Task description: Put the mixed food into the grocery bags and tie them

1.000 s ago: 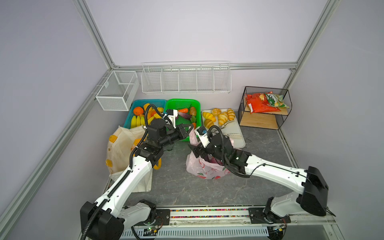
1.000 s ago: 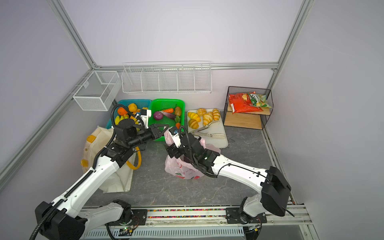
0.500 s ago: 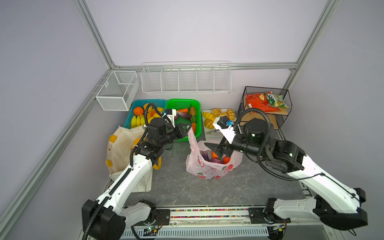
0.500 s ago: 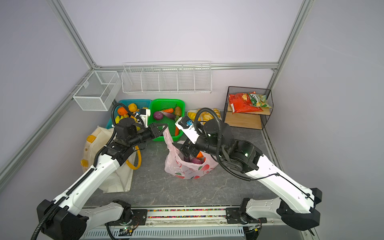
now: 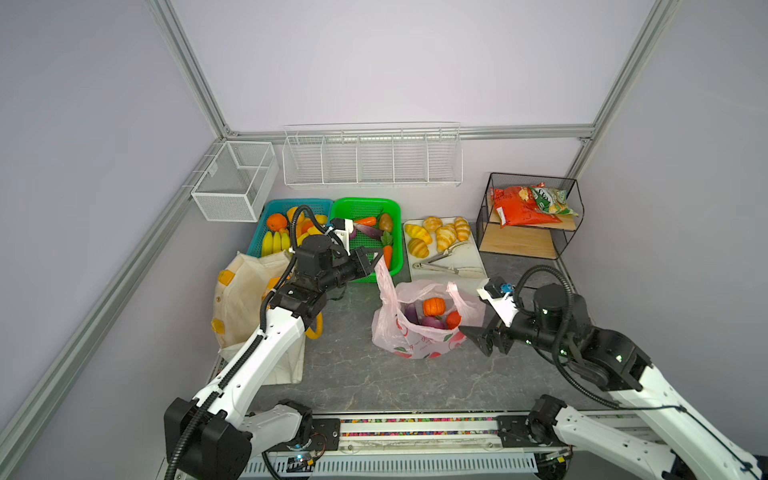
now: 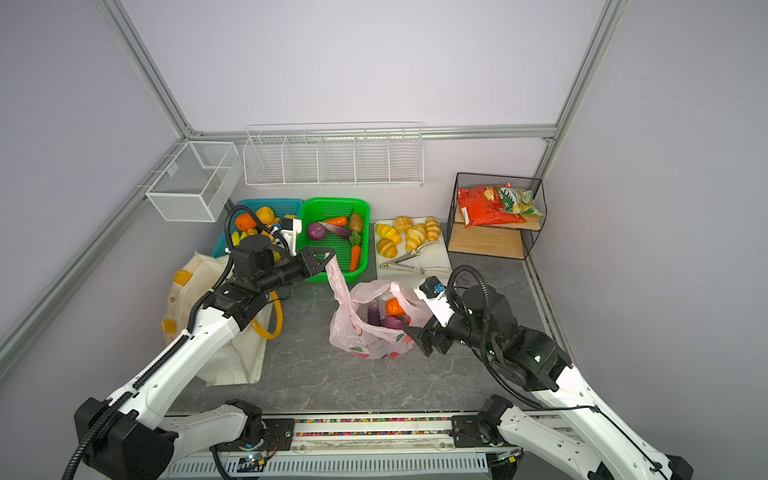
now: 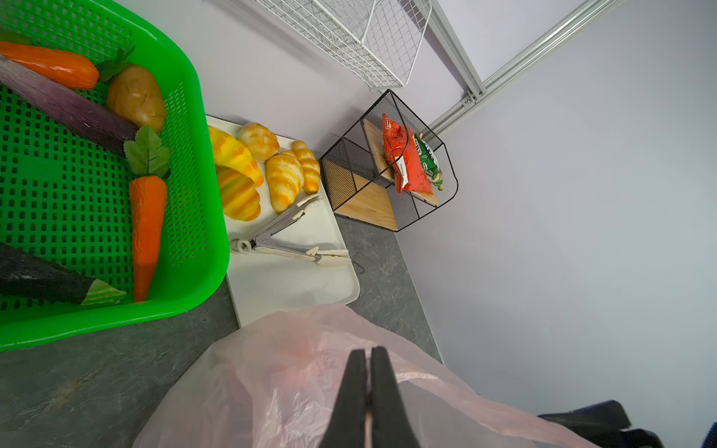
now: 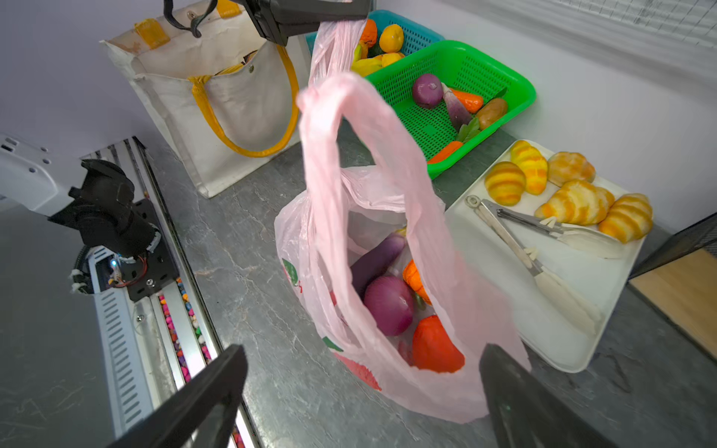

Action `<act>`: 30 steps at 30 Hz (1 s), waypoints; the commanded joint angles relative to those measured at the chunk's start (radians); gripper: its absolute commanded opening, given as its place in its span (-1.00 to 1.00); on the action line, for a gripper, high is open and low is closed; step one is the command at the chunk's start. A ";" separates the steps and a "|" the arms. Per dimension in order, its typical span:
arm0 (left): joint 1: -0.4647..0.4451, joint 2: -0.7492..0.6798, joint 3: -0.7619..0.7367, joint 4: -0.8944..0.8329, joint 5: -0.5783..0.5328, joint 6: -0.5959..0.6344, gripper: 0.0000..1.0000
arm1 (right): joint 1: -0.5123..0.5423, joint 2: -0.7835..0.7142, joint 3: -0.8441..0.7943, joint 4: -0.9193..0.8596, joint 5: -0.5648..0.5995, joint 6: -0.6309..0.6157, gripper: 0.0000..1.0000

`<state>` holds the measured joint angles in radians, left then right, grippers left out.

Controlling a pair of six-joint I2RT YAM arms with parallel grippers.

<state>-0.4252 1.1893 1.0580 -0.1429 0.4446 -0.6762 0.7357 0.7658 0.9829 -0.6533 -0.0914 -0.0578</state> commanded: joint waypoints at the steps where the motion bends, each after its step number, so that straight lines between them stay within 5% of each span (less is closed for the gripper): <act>1: 0.008 0.009 0.036 -0.015 -0.004 0.021 -1.00 | -0.048 0.007 -0.070 0.173 -0.077 0.028 0.59; 7: 0.012 0.001 0.037 -0.033 -0.015 0.039 -1.00 | -0.094 0.032 -0.157 0.313 -0.101 0.004 -0.32; 10: 0.012 -0.022 0.031 -0.029 -0.041 0.062 -1.00 | -0.102 0.031 -0.184 0.370 -0.114 0.015 -0.60; 14: 0.012 -0.099 -0.015 0.026 -0.109 0.129 -0.23 | -0.119 0.047 -0.184 0.396 -0.143 0.028 -0.64; 18: 0.011 -0.209 -0.048 0.030 -0.233 0.233 0.22 | -0.149 0.051 -0.189 0.421 -0.203 0.043 -0.71; 23: -0.017 -0.318 -0.033 0.073 -0.157 0.369 0.27 | -0.186 0.051 -0.203 0.445 -0.249 0.058 -0.74; 30: -0.328 -0.183 0.122 -0.015 -0.081 0.667 0.28 | -0.215 0.047 -0.235 0.511 -0.302 0.090 -0.74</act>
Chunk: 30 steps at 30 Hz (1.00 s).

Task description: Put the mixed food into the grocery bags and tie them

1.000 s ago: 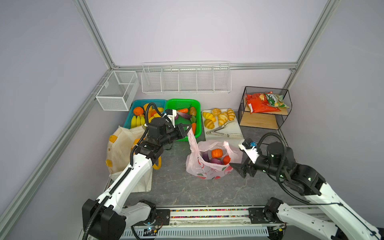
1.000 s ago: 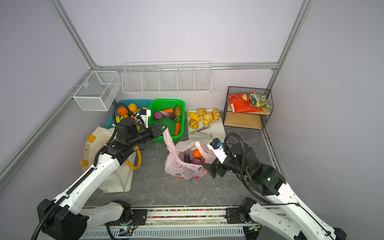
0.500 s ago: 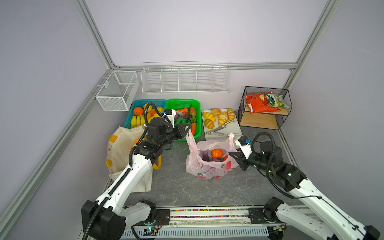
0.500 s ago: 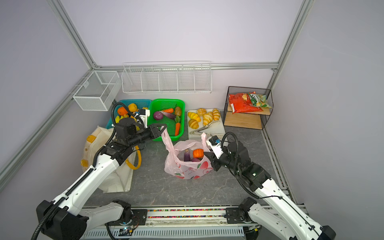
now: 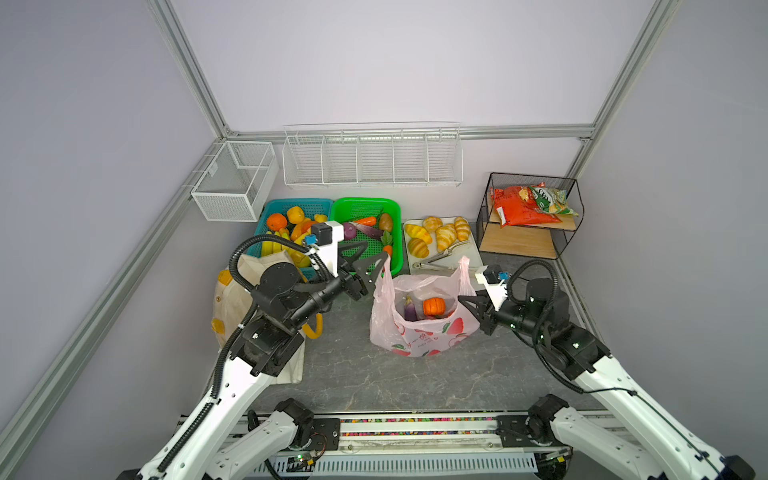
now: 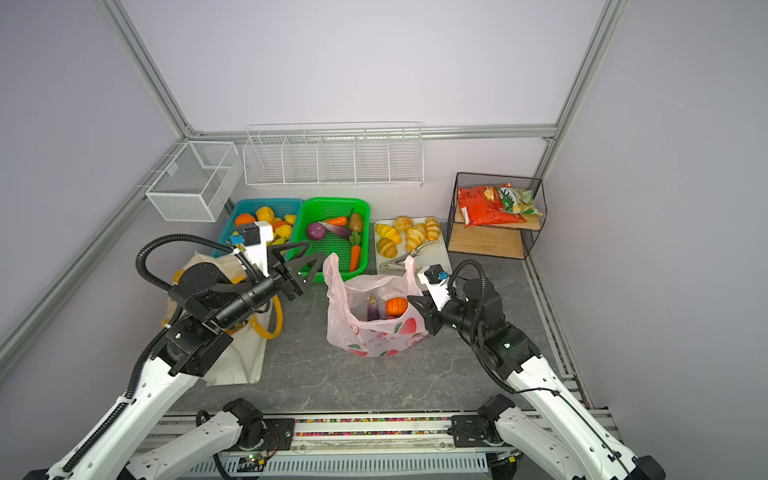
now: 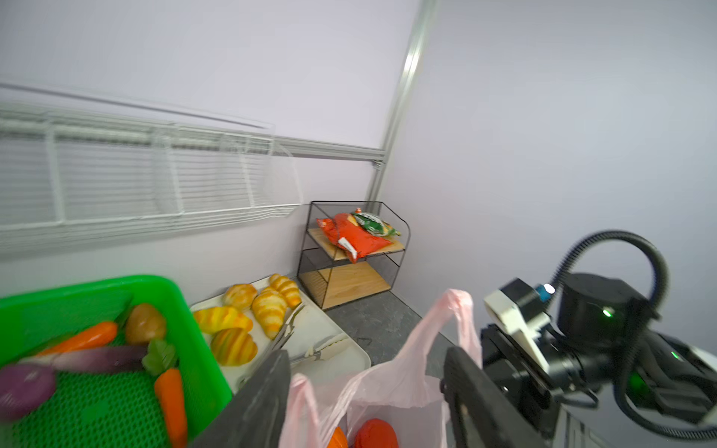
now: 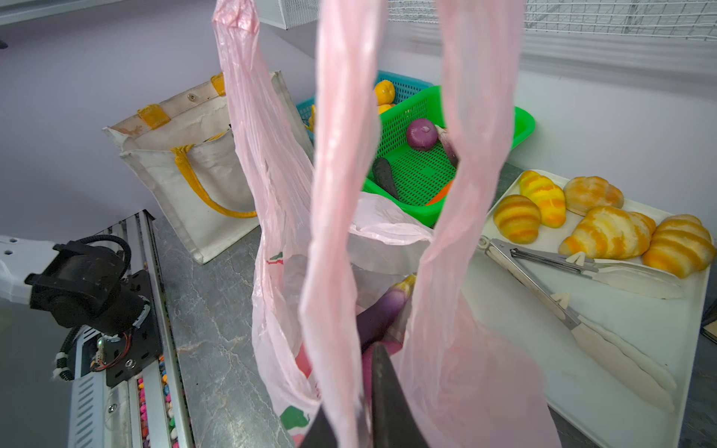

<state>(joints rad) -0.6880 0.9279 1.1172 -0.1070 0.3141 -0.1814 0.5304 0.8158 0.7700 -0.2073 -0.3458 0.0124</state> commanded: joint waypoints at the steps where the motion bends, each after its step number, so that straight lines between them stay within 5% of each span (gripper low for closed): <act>1: -0.093 0.124 0.099 -0.070 0.079 0.197 0.29 | -0.012 -0.006 -0.026 0.070 -0.050 0.023 -0.75; 10: -0.125 0.455 0.358 -0.190 0.290 0.283 0.46 | -0.025 -0.046 -0.040 0.054 -0.045 0.036 -0.75; 22: -0.126 0.695 0.552 -0.230 0.483 0.265 0.51 | -0.032 -0.043 -0.041 0.053 -0.059 0.039 -0.76; 27: -0.127 0.760 0.597 -0.213 0.528 0.217 0.17 | -0.032 -0.043 -0.040 0.055 -0.056 0.041 -0.76; 30: -0.128 0.770 0.584 -0.162 0.549 0.166 -0.26 | -0.035 -0.038 -0.039 0.053 -0.033 0.049 -0.77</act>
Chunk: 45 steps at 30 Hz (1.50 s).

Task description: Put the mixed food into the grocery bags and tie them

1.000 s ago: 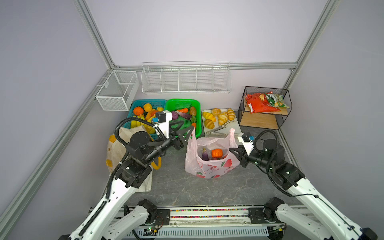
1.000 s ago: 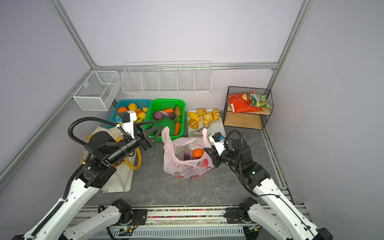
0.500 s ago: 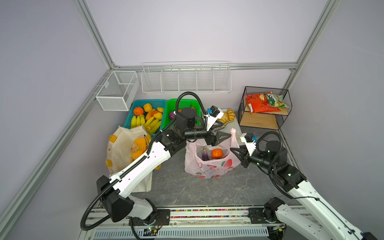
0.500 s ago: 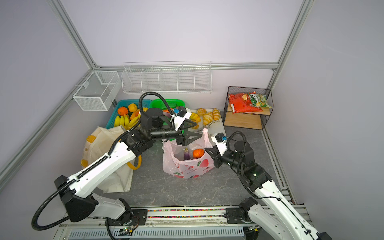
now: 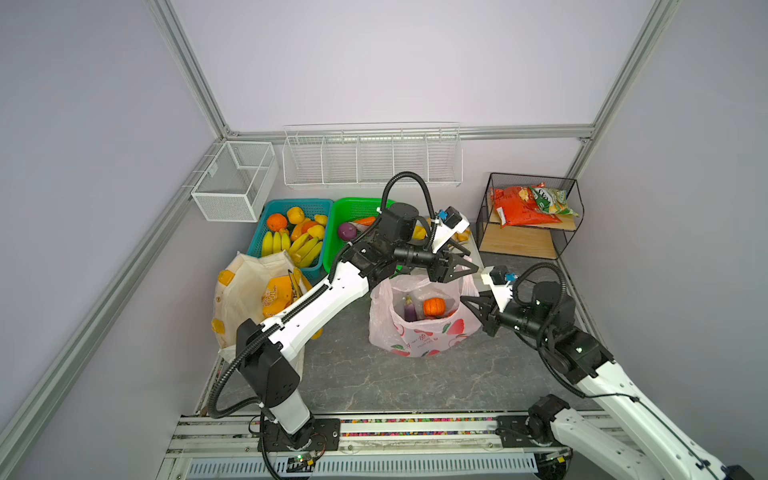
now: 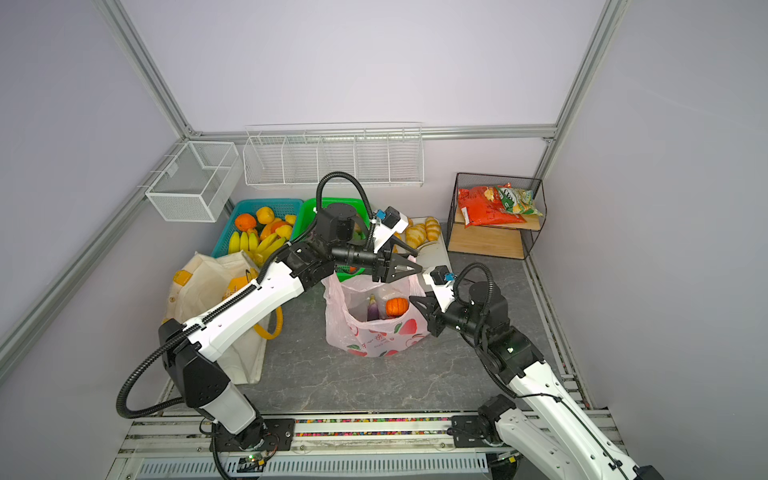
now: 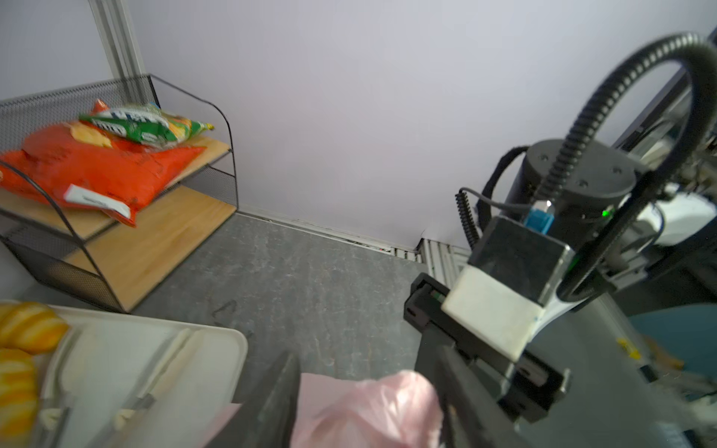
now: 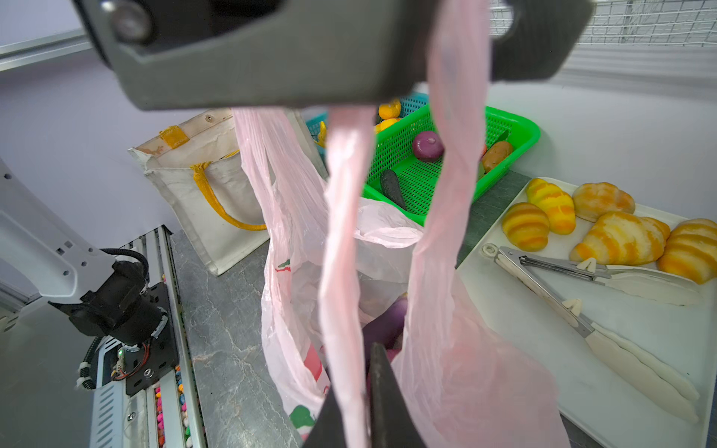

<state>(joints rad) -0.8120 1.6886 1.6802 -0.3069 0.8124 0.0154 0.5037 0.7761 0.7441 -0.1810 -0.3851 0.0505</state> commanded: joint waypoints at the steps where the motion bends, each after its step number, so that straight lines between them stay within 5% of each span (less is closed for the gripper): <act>1: -0.004 0.005 0.012 0.050 0.045 -0.049 -0.44 | -0.007 0.003 -0.008 0.019 0.026 0.019 -0.75; 3: -0.004 -0.008 -0.008 0.065 0.005 -0.085 -0.78 | -0.007 -0.001 0.002 -0.010 0.110 0.036 -0.50; 5: -0.004 -0.027 -0.035 0.089 -0.047 -0.134 -0.99 | -0.007 -0.016 0.004 -0.034 0.232 0.049 0.08; 9: -0.004 -0.061 -0.087 0.130 -0.162 -0.255 -1.00 | 0.031 -0.055 -0.057 0.043 0.328 0.026 0.72; 11: -0.006 -0.070 -0.109 0.151 -0.193 -0.321 -1.00 | 0.079 -0.069 -0.103 0.129 0.403 0.023 0.83; 24: -0.014 -0.107 -0.185 0.255 -0.263 -0.563 -1.00 | 0.194 0.173 -0.086 0.557 0.741 0.028 0.98; 31: -0.014 -0.125 -0.207 0.293 -0.248 -0.636 -1.00 | 0.198 0.348 -0.092 0.589 1.079 0.148 0.45; 34: -0.007 -0.136 -0.207 0.275 -0.258 -0.636 -1.00 | 0.196 0.384 -0.166 0.599 1.063 0.196 0.20; 39: 0.023 -0.141 -0.208 0.248 -0.281 -0.623 -1.00 | 0.198 0.315 -0.240 0.611 0.908 0.173 0.17; 45: 0.037 -0.130 -0.206 0.232 -0.279 -0.593 -1.00 | 0.162 0.225 -0.134 0.426 0.645 0.054 0.73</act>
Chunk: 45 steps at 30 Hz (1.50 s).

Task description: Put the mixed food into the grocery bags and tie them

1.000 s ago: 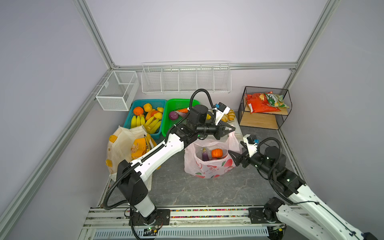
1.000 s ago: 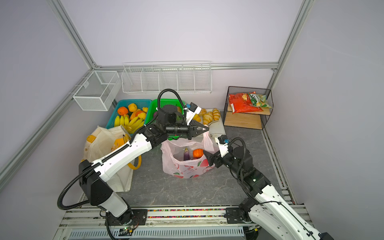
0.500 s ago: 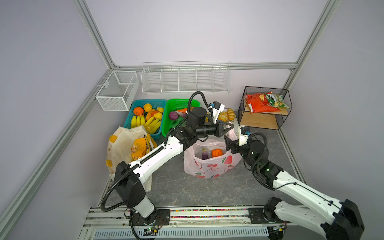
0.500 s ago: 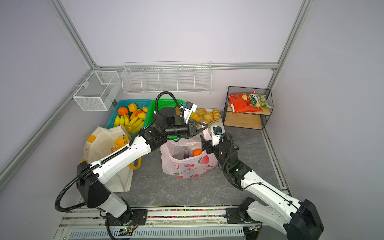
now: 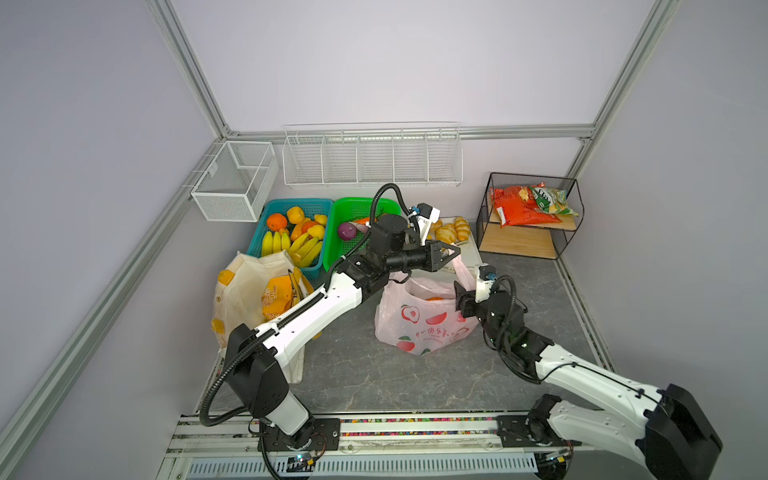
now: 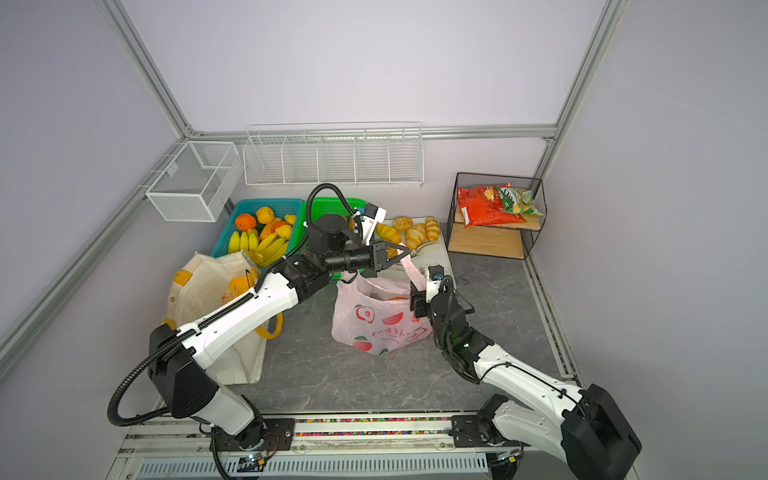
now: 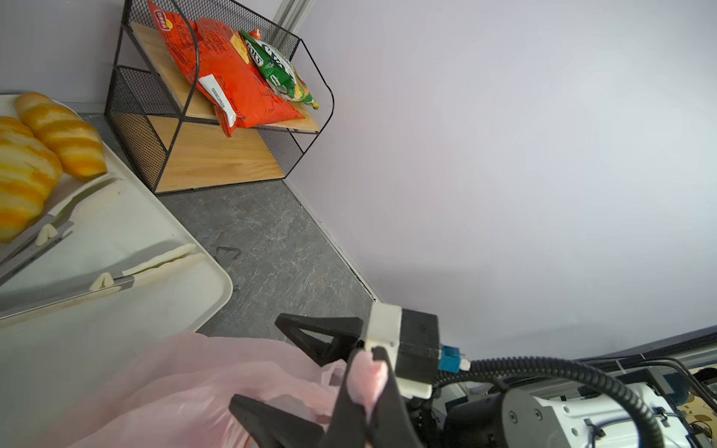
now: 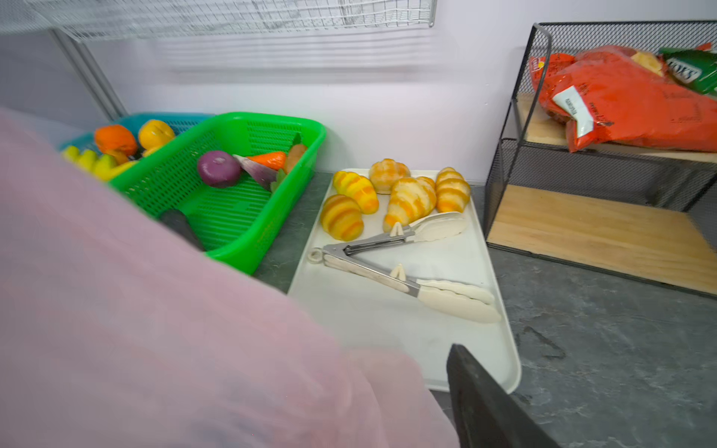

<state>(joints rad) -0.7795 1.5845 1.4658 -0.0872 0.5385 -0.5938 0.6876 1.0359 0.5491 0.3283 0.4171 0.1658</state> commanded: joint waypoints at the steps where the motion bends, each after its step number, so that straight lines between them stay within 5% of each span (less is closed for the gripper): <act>1: 0.007 -0.025 0.010 0.010 -0.002 0.021 -1.00 | -0.037 -0.040 0.087 -0.125 -0.238 -0.081 0.82; 4: 0.013 -0.025 0.012 0.009 0.009 0.022 -1.00 | -0.083 -0.055 0.145 -0.217 -0.431 -0.128 0.98; 17: 0.023 -0.034 0.015 -0.005 0.027 0.030 -1.00 | -0.382 0.067 0.298 -0.278 -1.169 -0.244 0.99; 22: 0.023 -0.034 0.020 -0.014 0.034 0.038 -1.00 | -0.441 0.195 0.371 -0.247 -1.331 -0.239 0.64; 30: 0.027 -0.029 0.030 -0.023 0.028 0.050 -1.00 | -0.476 0.244 0.336 -0.124 -1.397 -0.172 -0.51; 33: 0.026 -0.031 0.047 -0.026 0.029 0.070 -0.91 | -0.476 0.239 0.306 -0.116 -1.357 -0.163 -0.78; 37: 0.026 -0.057 0.083 -0.069 0.018 0.135 -0.33 | -0.475 0.230 0.284 -0.081 -1.313 -0.117 -0.88; 45: 0.020 -0.229 0.089 -0.163 -0.030 0.326 0.29 | -0.476 0.245 0.304 -0.122 -1.249 -0.097 -0.88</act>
<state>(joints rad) -0.7593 1.4460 1.5280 -0.2108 0.5327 -0.3798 0.2134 1.2747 0.8482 0.2001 -0.8589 0.0566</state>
